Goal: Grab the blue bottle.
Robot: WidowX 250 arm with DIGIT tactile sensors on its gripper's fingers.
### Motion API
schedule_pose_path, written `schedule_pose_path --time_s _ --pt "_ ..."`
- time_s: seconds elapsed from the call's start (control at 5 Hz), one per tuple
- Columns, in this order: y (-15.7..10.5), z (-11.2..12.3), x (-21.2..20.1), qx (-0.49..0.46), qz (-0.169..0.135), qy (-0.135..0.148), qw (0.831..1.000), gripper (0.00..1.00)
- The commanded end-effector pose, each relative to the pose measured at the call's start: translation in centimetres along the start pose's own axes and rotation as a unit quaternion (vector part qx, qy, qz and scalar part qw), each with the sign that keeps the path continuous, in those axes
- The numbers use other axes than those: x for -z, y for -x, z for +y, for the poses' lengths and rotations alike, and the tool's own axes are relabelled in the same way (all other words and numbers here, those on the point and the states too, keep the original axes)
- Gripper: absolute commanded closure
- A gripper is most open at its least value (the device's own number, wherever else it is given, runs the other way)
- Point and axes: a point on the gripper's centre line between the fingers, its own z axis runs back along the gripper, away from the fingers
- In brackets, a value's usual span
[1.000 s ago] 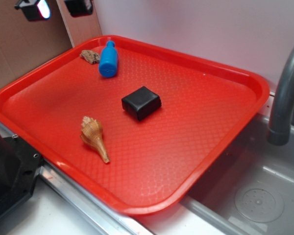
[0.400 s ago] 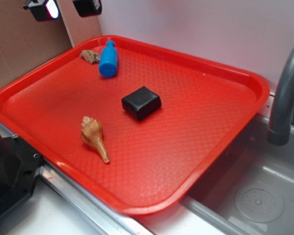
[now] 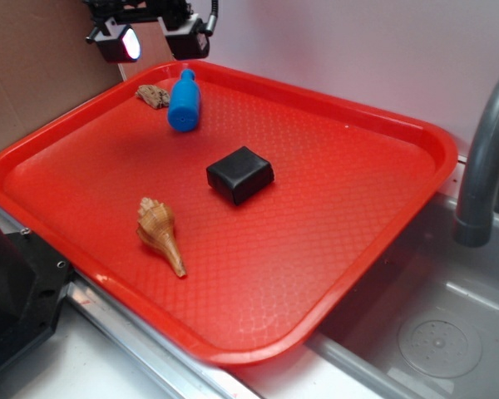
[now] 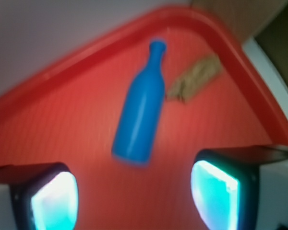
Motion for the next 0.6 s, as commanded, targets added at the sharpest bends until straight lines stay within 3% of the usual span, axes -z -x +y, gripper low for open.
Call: schedule_pose_path --time_s 0.0,0.2,0.4 --pt "-2.4 2.1 5.4 -0.037 0.003 -0.002 0.999 0.00" --pt "-2.3 1.2 6.8 -0.041 0.002 -0.005 0.999 0.00" --pt "-1.5 0.7 6.3 -0.052 0.002 0.007 0.999 1.00"
